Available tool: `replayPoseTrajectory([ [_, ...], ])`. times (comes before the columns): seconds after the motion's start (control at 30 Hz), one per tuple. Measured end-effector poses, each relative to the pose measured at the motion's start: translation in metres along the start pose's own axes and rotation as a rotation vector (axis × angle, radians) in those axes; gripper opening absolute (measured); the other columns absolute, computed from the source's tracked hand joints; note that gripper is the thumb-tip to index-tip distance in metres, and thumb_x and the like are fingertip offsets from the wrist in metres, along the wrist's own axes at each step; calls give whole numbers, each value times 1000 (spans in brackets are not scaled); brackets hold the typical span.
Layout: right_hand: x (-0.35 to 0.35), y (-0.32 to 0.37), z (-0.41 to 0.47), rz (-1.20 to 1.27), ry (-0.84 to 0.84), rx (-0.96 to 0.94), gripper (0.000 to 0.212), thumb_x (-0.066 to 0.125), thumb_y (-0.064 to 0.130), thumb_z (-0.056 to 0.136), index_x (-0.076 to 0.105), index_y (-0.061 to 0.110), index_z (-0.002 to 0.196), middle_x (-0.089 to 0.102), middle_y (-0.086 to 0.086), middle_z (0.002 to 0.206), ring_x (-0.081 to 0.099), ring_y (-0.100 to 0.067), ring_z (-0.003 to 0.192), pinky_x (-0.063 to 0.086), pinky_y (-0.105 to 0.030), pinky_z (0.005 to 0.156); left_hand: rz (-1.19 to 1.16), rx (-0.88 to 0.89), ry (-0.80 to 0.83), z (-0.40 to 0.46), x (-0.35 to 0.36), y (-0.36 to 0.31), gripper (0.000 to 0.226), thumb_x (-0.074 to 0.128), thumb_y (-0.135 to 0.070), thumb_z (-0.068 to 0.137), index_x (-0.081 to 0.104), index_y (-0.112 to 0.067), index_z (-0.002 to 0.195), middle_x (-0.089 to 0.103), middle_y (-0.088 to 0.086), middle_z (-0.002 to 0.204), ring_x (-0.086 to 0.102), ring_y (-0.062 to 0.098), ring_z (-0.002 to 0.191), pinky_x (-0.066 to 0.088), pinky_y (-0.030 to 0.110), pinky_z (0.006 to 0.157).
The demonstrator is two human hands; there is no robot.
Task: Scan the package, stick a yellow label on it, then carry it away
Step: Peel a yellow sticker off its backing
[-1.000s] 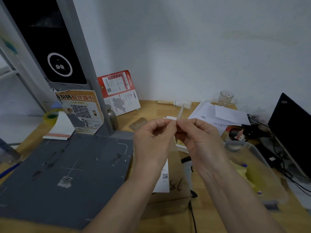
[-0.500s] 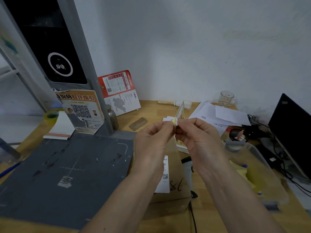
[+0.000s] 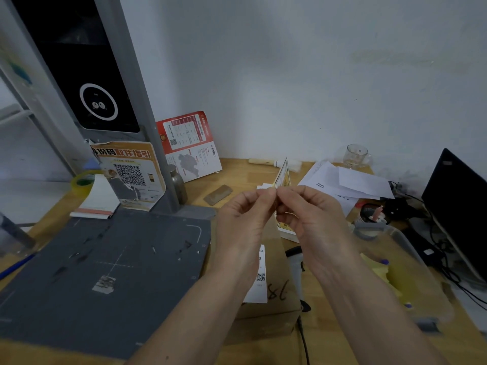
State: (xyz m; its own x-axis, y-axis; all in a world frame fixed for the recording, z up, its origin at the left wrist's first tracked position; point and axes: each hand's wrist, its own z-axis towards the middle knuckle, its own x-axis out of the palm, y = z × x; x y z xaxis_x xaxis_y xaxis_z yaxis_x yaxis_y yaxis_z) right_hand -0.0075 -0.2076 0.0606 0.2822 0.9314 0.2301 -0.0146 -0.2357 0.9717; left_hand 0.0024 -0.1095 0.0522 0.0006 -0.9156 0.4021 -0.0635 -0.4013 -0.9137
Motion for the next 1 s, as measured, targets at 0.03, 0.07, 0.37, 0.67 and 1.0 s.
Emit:
replayPoseTrajectory([
  [0.03,0,0,0,5,0,4,10,66,12,83,71,6,75,61,-8,68,56,-15,68,48,-27,67,-8,-1,-4,0,-1,1,8,69,-14,83,74,-9,81,75,5,82,70,23,95,53,36,93],
  [0.07,0,0,0,10,3,5,10,66,12,83,71,6,76,61,-7,67,55,-14,67,48,-26,66,-19,-4,-6,0,-1,1,8,69,-14,83,75,-9,80,75,4,81,70,24,94,53,36,94],
  [0.37,-2,2,-3,64,20,5,12,66,10,83,73,7,74,62,-4,64,55,-13,65,48,-25,61,-128,-77,40,1,-2,-1,35,63,-10,87,68,-18,53,68,-2,64,65,19,87,48,37,99],
  [0.67,-5,3,-4,74,-8,7,20,63,10,86,75,11,70,71,-7,72,63,-15,69,53,-28,66,-94,-97,-55,0,-3,2,16,65,-16,87,74,-12,76,75,9,88,68,23,91,54,33,87],
  [1.0,1,2,-12,-109,-26,-78,6,71,11,80,72,13,85,72,0,78,63,-7,68,52,-16,64,36,17,-93,-1,-1,0,14,65,-19,87,76,-14,79,71,1,74,66,13,76,57,29,82],
])
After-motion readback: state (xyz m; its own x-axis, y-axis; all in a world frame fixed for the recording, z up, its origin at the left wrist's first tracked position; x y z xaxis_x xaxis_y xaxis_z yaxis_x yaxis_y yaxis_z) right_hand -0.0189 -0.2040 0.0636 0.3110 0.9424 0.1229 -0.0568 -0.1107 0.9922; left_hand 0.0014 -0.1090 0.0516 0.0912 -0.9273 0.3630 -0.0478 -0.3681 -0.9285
